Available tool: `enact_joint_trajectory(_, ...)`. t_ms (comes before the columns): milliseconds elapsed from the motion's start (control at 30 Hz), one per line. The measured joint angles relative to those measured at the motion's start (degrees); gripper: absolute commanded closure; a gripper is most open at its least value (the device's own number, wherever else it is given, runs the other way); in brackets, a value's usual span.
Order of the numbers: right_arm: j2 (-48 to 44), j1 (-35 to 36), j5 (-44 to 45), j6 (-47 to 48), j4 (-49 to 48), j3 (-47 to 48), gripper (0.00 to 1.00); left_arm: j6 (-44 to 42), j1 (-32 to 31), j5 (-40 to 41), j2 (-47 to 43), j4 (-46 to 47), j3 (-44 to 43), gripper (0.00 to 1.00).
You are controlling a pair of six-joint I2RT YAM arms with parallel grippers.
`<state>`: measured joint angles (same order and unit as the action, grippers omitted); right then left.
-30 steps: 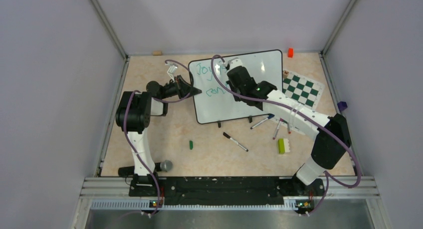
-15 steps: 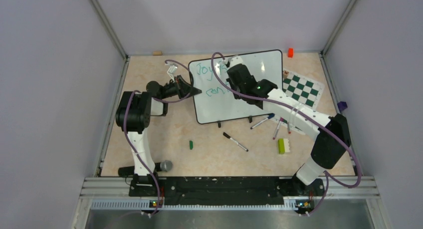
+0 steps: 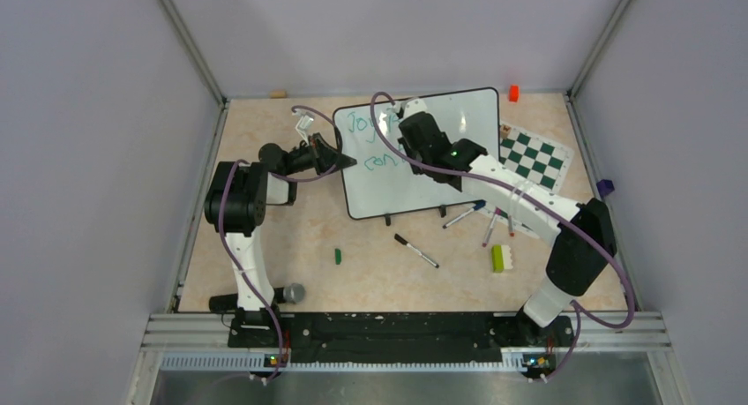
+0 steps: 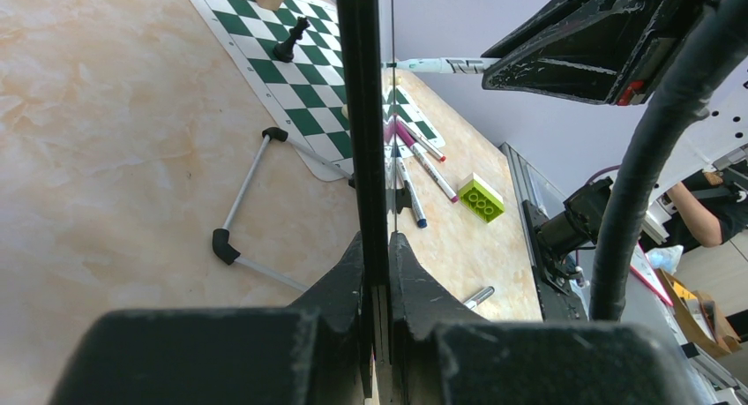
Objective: Write a sentence on the whiteboard
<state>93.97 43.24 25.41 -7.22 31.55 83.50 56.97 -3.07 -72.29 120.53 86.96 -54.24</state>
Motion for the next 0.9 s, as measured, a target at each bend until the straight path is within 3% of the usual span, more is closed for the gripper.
enact_joint_trajectory(900,0.26,0.02,-3.5,0.02,1.4,-0.37,1.0,0.02,0.0,0.09,0.0,-0.07,0.0,1.0)
